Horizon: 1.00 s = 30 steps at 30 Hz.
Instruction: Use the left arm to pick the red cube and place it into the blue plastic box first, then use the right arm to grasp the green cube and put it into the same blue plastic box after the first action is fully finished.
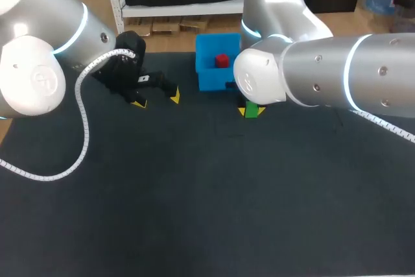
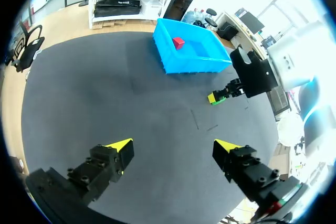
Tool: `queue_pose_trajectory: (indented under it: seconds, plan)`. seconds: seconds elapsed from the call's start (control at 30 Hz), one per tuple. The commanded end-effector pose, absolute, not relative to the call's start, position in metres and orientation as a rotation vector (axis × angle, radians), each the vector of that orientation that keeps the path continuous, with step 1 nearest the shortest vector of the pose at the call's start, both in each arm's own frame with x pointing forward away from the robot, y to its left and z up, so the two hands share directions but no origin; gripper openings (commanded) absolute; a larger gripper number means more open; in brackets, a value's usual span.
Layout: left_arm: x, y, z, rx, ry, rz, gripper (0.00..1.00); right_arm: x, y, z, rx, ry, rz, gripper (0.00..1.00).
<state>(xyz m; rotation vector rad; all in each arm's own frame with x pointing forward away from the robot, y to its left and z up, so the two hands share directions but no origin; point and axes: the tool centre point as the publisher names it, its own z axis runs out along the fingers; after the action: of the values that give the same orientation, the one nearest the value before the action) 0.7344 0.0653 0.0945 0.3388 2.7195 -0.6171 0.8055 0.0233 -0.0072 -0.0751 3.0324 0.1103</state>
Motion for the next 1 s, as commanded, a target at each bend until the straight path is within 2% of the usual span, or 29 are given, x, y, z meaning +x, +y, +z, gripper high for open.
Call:
queue_pose_trajectory:
  seconds: [0.03, 1.0]
  plan:
    - [0.736, 0.065, 0.094, 0.341, 2.719, -0.621, 1.00, 0.798, 0.021, -0.002, -0.073, 3.024, 0.107, 0.00]
    - [0.736, 0.065, 0.094, 0.341, 2.719, -0.621, 1.00, 0.803, 0.010, 0.080, -0.130, 2.925, 0.072, 0.00]
